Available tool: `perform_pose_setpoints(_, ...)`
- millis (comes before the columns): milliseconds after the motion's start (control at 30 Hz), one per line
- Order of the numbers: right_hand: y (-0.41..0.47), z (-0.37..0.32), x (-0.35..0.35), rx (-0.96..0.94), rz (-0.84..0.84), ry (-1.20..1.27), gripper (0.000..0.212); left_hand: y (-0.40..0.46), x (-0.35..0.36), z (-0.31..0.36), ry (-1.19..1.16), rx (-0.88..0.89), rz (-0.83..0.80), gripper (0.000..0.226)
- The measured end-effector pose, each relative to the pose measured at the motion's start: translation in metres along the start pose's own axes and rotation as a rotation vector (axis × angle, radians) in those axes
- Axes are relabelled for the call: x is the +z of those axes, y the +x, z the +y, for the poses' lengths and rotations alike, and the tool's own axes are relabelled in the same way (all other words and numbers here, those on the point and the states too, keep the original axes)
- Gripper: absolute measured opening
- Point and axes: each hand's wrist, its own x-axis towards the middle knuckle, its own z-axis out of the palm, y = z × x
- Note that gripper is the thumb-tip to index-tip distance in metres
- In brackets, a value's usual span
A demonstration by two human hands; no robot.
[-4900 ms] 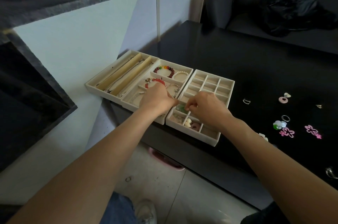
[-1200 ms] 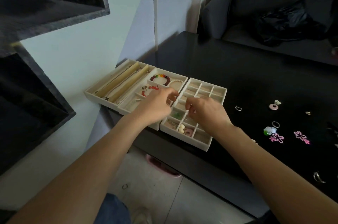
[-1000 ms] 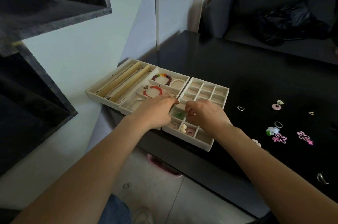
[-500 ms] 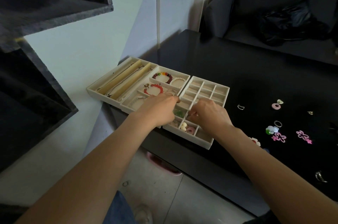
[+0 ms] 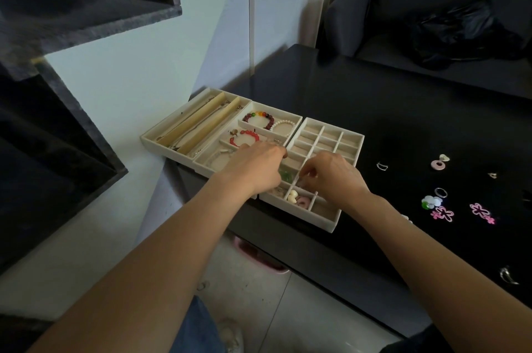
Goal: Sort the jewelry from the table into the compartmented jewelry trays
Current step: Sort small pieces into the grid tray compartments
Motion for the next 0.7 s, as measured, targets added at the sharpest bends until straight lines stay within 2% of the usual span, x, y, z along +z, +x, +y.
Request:
perform_pose_setpoints(167, -0.004, 0.012, -0.008, 0.018, 0.094, 0.086, 0.022, 0.005, 0.002, 0.011, 0.028, 0.042, 0.037, 0.043)
perform_pose_setpoints(367, -0.015, 0.043, -0.02, 0.137, 0.246, 0.163, 0.025, 0.015, 0.002, 0.026, 0.011, 0.0, 0.262, 0.029)
perform_pose_setpoints(433, -0.018, 0.055, -0.023, 0.176, 0.258, 0.144, 0.027, 0.019, 0.006, 0.032, -0.015, 0.033, 0.223, 0.03)
perform_pose_setpoints(567, -0.021, 0.071, -0.022, 0.235, 0.155, 0.152, 0.032, 0.024, 0.02, 0.047, -0.034, 0.198, 0.052, 0.045)
perform_pose_setpoints(700, -0.019, 0.083, -0.017, 0.311, 0.001, 0.098, 0.053, 0.03, 0.028, 0.054, 0.041, 0.208, -0.041, 0.061)
